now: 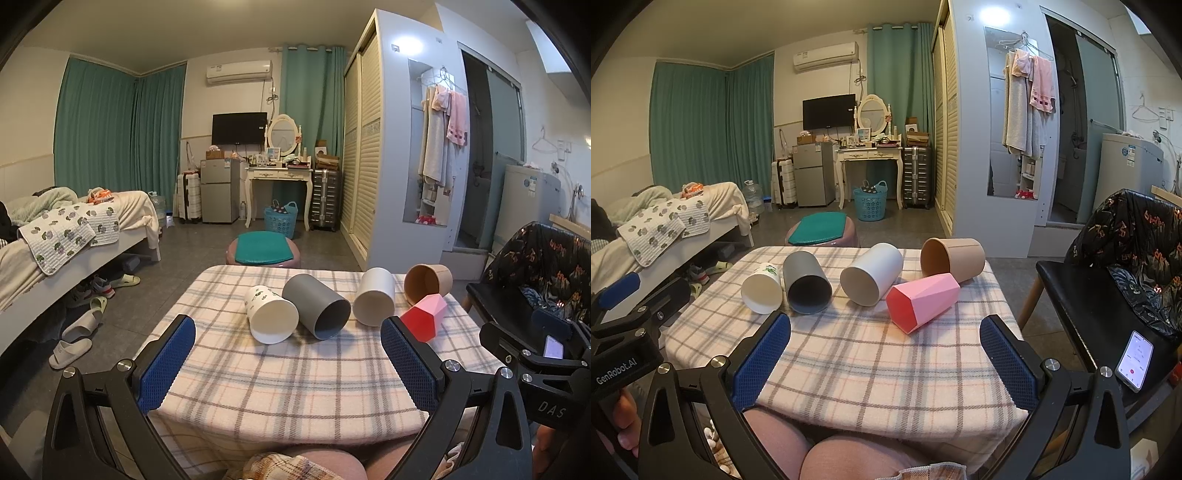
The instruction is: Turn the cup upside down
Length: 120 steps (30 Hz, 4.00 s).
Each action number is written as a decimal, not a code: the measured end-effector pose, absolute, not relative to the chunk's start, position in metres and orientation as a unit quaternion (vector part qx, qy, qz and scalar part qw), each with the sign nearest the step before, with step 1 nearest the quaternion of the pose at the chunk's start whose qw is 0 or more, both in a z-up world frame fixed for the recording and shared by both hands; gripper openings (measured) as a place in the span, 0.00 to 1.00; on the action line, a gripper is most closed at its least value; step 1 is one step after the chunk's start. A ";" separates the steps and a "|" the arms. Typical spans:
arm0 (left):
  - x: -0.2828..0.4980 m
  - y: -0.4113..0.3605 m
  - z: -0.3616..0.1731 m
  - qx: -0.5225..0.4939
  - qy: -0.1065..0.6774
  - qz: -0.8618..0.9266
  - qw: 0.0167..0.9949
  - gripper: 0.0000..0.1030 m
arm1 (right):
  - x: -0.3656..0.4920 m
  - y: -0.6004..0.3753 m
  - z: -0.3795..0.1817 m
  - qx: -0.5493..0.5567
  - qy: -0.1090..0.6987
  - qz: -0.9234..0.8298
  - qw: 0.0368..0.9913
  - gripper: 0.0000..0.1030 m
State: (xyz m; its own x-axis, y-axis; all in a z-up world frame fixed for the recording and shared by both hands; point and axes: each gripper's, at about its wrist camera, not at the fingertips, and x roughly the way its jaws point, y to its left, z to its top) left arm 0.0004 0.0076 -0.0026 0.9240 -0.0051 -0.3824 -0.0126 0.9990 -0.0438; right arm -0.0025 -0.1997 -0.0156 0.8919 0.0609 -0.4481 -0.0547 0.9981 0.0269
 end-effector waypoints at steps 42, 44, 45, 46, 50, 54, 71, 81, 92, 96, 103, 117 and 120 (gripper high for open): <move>-0.001 0.009 -0.003 -0.023 0.194 0.001 0.981 1.00 | -0.003 -0.192 -0.017 0.006 0.235 0.036 0.971 1.00; 0.000 0.009 -0.003 -0.022 0.194 0.001 0.981 1.00 | -0.003 -0.192 -0.017 0.006 0.235 0.035 0.971 1.00; -0.001 0.009 -0.003 -0.023 0.194 0.002 0.981 1.00 | -0.002 -0.192 -0.017 0.006 0.235 0.036 0.971 1.00; -0.001 0.009 -0.003 -0.023 0.194 0.002 0.981 1.00 | -0.002 -0.192 -0.017 0.006 0.235 0.035 0.971 1.00; 0.000 0.009 -0.003 -0.023 0.195 0.002 0.980 1.00 | -0.002 -0.191 -0.017 0.005 0.236 0.036 0.971 1.00; -0.001 0.010 -0.001 -0.022 0.194 0.004 0.981 1.00 | -0.002 -0.192 -0.016 0.005 0.240 0.037 0.970 1.00; 0.061 0.047 0.022 -0.040 0.204 0.010 0.978 1.00 | 0.053 -0.180 0.019 -0.009 0.264 0.032 0.964 1.00; 0.140 0.071 -0.012 -0.051 0.259 0.023 0.964 1.00 | 0.201 -0.164 -0.008 0.004 0.377 0.011 0.926 0.98; 0.184 0.075 -0.048 -0.047 0.298 0.018 0.953 1.00 | 0.299 -0.157 -0.080 0.011 0.473 -0.009 0.881 0.88; 0.191 0.076 -0.057 -0.051 0.309 0.013 0.950 1.00 | 0.311 -0.162 -0.095 0.021 0.493 -0.011 0.870 0.82; 0.189 0.073 -0.053 -0.050 0.307 0.014 0.950 1.00 | 0.312 -0.162 -0.100 0.018 0.499 -0.004 0.866 0.78; 0.139 0.064 -0.019 -0.053 0.270 0.007 0.961 1.00 | 0.218 -0.160 -0.021 0.035 0.411 0.052 0.909 0.72; 0.129 0.062 -0.021 -0.052 0.273 0.006 0.961 1.00 | 0.189 -0.154 -0.023 0.032 0.413 0.062 0.908 0.72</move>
State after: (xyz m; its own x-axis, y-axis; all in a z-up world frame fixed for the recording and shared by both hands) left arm 0.1286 0.0616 -0.0208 0.8507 -0.0176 -0.5254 -0.0389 0.9946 -0.0962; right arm 0.1894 -0.1541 -0.0230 0.6513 0.1386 -0.7460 -0.0864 0.9903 0.1085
